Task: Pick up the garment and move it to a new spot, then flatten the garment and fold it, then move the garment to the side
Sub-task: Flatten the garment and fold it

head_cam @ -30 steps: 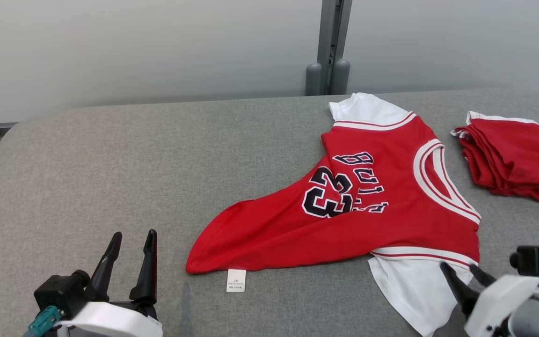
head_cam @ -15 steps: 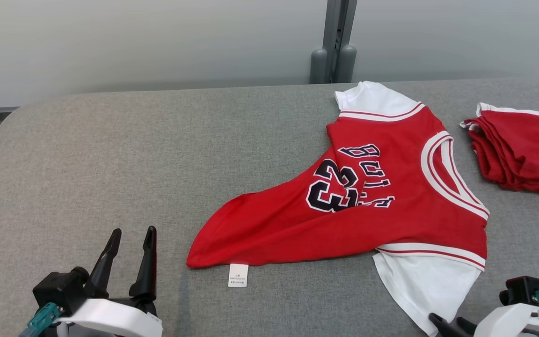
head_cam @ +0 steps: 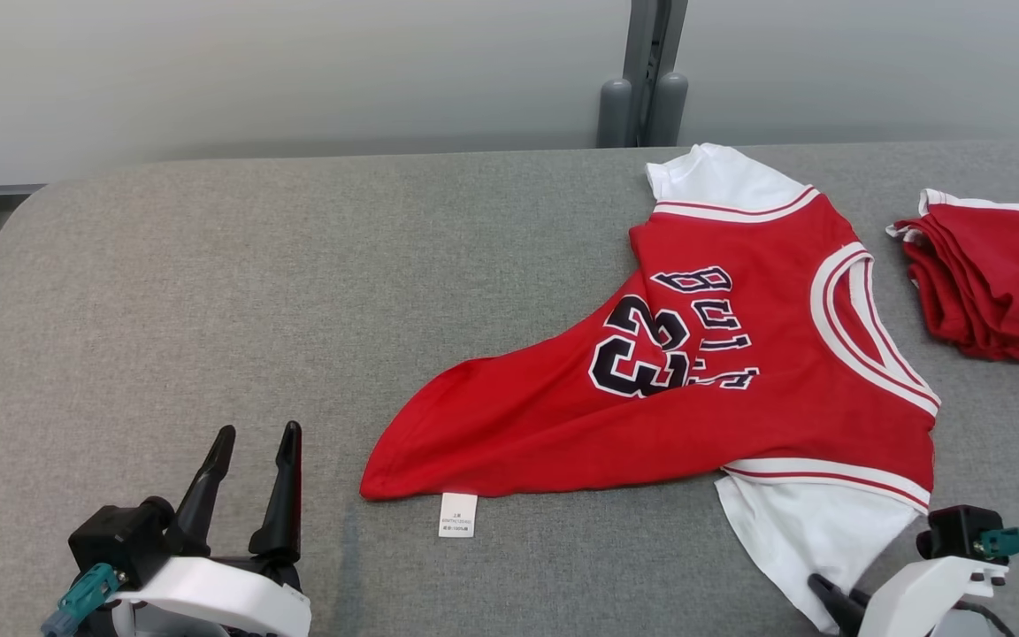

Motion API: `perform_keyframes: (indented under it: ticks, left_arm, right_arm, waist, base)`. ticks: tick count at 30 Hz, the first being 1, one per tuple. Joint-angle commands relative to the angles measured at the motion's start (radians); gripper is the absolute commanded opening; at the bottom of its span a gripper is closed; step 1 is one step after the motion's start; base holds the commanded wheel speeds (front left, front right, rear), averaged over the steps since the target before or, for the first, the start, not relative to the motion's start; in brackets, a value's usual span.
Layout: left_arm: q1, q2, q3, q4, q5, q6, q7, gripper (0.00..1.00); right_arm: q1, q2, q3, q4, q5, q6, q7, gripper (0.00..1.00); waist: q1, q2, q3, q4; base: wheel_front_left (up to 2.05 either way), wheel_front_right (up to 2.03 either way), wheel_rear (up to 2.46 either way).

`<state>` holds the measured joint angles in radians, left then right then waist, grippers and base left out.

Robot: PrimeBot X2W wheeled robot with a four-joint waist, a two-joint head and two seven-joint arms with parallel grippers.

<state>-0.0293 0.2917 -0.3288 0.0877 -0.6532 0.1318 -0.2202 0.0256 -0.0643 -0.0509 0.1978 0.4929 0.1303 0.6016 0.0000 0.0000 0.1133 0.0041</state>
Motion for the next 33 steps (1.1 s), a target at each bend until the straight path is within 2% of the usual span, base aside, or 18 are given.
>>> perform_keyframes:
  ticks: [1,6,10,18,25,26,27,28,29,33]
  left_arm:
    - [-0.019,0.002,0.001,0.002,-0.005,-0.003,-0.004,1.0]
    - [-0.006,-0.001,0.002,0.007,-0.007,0.001,-0.008,1.0]
    - [0.004,0.001,0.003,0.01,-0.013,0.001,-0.007,1.0]
    - [0.004,0.008,0.0,0.012,-0.015,0.002,-0.002,1.0]
    - [-0.002,0.02,0.003,0.009,-0.017,0.01,0.007,1.0]
    - [-0.004,0.021,0.001,0.01,-0.017,0.008,0.008,1.0]
    - [-0.008,0.02,-0.003,0.011,-0.017,0.007,0.012,1.0]
    - [-0.01,0.02,-0.005,0.012,-0.018,0.006,0.011,1.0]
    - [-0.011,0.019,-0.006,0.013,-0.019,0.004,0.013,1.0]
    - [-0.008,0.024,-0.01,0.019,-0.023,0.004,0.021,1.0]
  right_arm:
    - [-0.006,0.005,0.011,0.006,0.006,0.001,-0.003,0.0]
    - [0.011,-0.029,0.026,-0.031,0.056,0.001,0.024,0.0]
    - [0.04,-0.09,0.016,-0.093,0.123,0.001,0.068,0.0]
    - [0.1,-0.173,-0.002,-0.185,0.244,0.001,0.209,0.0]
    - [0.123,-0.246,-0.024,-0.231,0.239,0.001,0.307,0.0]
    - [0.115,-0.248,-0.03,-0.232,0.232,0.001,0.31,0.07]
    - [0.1,-0.246,-0.039,-0.233,0.22,0.001,0.298,0.42]
    - [0.094,-0.247,-0.047,-0.231,0.209,0.001,0.287,0.46]
    - [0.088,-0.244,-0.053,-0.229,0.204,0.001,0.276,1.0]
    - [0.073,-0.223,-0.059,-0.223,0.21,0.001,0.26,1.0]
  waist:
    - [0.0,0.0,-0.001,0.0]
    - [0.0,0.0,-0.011,-0.012]
    - [0.0,0.0,-0.017,-0.029]
    - [0.0,0.0,-0.016,-0.052]
    - [0.0,0.0,-0.007,-0.06]
    - [0.0,0.0,-0.006,-0.06]
    - [0.0,0.0,-0.005,-0.058]
    - [0.0,0.0,-0.005,-0.056]
    - [0.0,0.0,-0.005,-0.054]
    - [0.0,0.0,-0.005,-0.043]
  base:
    - [0.0,0.0,0.0]
    - [0.0,0.0,0.0]
    - [0.0,0.0,0.0]
    - [0.0,0.0,0.0]
    - [0.0,0.0,0.0]
    - [0.0,0.0,0.0]
    - [0.0,0.0,0.0]
    - [0.0,0.0,0.0]
    - [0.0,0.0,0.0]
    - [0.0,0.0,0.0]
